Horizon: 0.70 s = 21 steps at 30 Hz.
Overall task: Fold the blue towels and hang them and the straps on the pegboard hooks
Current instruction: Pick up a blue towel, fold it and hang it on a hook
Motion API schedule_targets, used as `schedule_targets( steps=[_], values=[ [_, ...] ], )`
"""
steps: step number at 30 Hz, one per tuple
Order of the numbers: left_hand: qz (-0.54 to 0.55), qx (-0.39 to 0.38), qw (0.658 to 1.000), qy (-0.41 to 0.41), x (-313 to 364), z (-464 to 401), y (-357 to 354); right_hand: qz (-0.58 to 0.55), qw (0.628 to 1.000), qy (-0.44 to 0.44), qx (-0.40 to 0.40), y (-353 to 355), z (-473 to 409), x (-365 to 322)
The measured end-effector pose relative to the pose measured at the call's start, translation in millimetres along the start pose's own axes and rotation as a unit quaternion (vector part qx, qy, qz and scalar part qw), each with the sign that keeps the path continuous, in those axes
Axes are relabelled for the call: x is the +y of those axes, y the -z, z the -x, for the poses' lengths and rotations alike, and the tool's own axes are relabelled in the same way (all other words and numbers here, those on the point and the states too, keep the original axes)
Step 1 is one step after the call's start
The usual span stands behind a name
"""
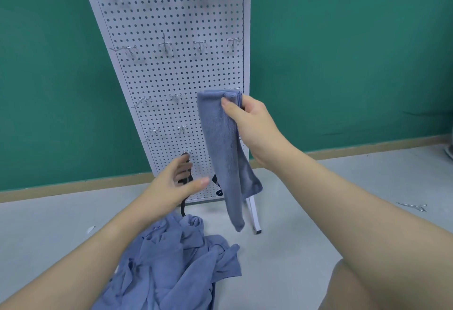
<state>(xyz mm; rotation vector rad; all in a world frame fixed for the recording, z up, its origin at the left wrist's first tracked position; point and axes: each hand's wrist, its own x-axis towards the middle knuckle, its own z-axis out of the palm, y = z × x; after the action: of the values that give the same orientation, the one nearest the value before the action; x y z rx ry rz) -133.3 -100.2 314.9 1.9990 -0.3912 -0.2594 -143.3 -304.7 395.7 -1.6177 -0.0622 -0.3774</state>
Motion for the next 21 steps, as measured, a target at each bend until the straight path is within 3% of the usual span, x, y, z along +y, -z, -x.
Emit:
schedule_targets(
  steps=[5,8,11,16,21],
  values=[
    [0.139,0.019,0.988,-0.061,24,3,-10,-0.027,0.999,0.006,-0.046,-7,3,-1],
    [0.187,0.038,0.98,-0.058,31,5,-19,-0.073,0.995,0.004,-0.074,-13,3,-1],
    [0.178,0.077,0.979,-0.055,33,6,-20,-0.09,0.992,-0.007,-0.093,-17,5,-2],
    [0.177,0.104,0.977,-0.062,33,7,-17,0.001,0.982,-0.048,-0.185,-20,14,6],
    [0.2,0.064,0.976,-0.062,29,9,-17,-0.044,0.986,-0.035,-0.159,-23,15,1]
  ],
)
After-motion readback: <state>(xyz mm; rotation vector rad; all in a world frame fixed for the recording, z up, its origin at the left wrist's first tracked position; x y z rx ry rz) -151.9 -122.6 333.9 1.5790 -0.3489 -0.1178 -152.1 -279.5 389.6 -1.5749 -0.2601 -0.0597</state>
